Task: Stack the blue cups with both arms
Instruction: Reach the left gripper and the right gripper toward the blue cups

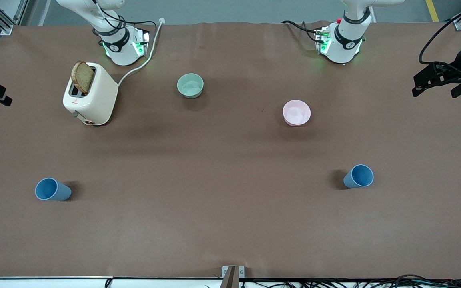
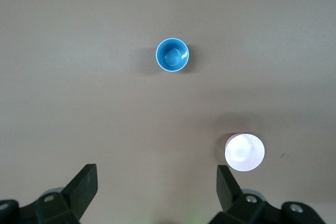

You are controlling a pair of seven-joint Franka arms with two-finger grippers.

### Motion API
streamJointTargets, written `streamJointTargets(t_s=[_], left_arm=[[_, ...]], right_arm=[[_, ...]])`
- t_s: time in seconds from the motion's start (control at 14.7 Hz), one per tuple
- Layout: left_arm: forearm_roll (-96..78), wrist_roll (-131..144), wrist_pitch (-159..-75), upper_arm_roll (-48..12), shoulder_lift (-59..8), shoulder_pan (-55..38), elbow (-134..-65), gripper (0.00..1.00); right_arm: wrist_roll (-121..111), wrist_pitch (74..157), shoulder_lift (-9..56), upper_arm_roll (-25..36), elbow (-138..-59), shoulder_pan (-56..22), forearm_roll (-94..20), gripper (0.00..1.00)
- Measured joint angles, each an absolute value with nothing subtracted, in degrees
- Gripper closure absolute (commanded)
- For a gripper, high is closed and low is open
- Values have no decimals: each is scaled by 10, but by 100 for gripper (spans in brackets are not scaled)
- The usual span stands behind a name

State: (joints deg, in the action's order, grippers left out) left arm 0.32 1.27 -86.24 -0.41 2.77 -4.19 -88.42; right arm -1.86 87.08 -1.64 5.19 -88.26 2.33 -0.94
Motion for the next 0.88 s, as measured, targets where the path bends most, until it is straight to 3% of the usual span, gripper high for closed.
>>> streamJointTargets(t_s=[0.34,0.54,0.88], left_arm=[[9,13,-861,-4,19,-42,-882,0],[17,14,-868,-4,-27,-42,-873,0],[20,15,-1027,-4,-149,-37,-896,0]], right_arm=[[-19,871,-16,52,-883,23,-9,2],[-19,871,-16,52,-883,23,-9,2],[-18,899,4,53,-885,34,-9,2]])
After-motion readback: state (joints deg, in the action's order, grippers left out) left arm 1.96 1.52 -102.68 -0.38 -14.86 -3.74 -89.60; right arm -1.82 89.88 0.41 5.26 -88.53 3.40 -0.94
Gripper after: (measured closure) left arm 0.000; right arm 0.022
